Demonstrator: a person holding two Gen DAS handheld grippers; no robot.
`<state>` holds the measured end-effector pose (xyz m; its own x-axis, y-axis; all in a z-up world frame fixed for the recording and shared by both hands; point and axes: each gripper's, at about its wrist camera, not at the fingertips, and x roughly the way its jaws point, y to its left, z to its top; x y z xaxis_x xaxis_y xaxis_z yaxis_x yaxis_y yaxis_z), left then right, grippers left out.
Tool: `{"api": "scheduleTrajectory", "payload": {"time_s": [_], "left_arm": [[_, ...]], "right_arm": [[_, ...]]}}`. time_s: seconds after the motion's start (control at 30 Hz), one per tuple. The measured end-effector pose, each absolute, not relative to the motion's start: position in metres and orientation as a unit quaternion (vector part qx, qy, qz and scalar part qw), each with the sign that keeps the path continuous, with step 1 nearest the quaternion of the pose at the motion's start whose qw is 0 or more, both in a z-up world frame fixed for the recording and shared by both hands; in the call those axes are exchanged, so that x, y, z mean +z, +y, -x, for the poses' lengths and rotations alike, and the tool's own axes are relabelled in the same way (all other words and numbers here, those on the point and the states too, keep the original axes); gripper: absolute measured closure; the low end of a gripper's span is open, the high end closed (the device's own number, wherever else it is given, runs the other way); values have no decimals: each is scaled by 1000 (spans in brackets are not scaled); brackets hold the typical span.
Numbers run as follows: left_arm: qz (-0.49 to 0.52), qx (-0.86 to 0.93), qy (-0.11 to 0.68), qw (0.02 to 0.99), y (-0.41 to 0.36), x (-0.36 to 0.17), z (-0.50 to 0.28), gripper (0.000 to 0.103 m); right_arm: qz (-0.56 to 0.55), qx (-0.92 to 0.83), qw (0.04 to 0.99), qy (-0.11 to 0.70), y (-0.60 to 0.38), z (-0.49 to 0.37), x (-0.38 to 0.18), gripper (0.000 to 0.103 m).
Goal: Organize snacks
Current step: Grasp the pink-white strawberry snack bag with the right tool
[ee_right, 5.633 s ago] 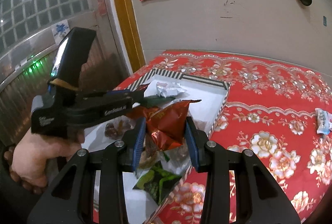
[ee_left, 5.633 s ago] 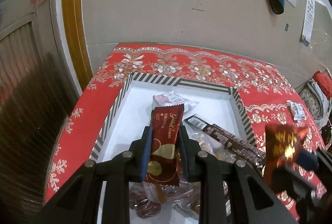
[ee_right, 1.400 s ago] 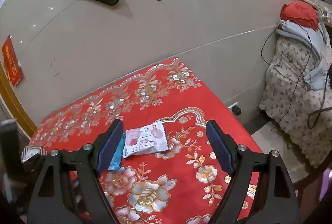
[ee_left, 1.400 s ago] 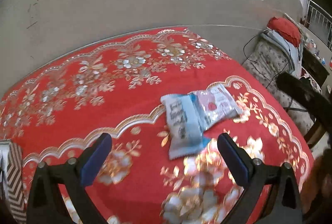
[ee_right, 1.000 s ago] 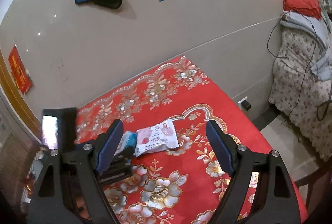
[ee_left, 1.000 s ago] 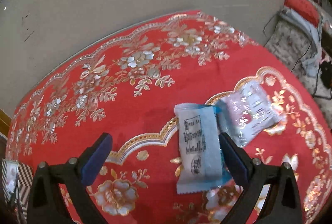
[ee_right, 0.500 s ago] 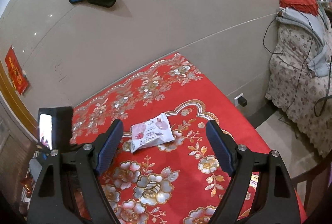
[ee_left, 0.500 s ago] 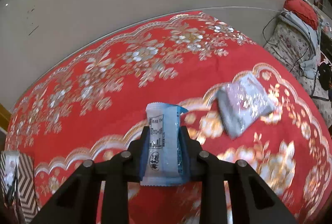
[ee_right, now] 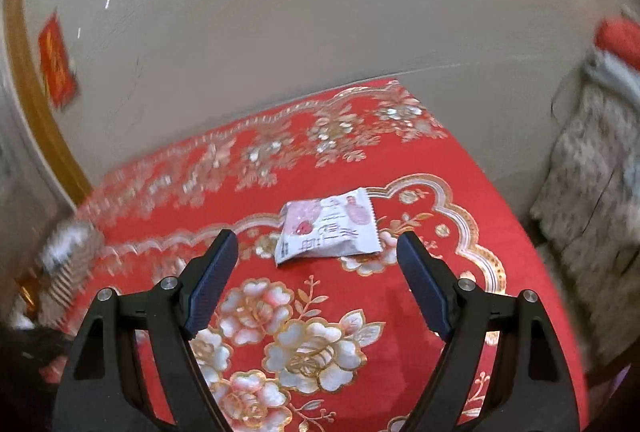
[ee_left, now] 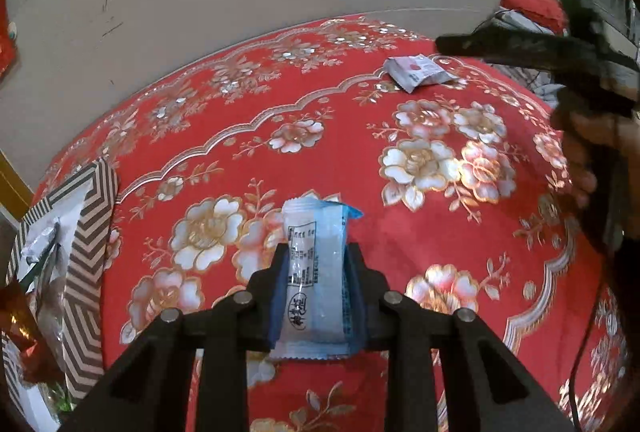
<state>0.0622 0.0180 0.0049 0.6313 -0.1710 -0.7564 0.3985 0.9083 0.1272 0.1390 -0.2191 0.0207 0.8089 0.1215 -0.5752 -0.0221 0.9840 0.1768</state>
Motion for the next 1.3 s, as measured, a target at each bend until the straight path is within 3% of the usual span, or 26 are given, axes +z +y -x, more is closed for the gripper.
{"api": "scheduleTrajectory", "payload": {"time_s": [0.5, 1.13, 1.3], "left_arm": [[-110, -185, 402, 890, 26, 2, -63, 73], [-104, -188, 409, 887, 27, -2, -67, 71], [-103, -189, 409, 887, 27, -2, -67, 71]], "right_arm": [[-6, -12, 905, 426, -201, -221, -9, 21], [65, -17, 898, 435, -189, -255, -4, 19], [26, -14, 893, 449, -198, -264, -6, 19]]}}
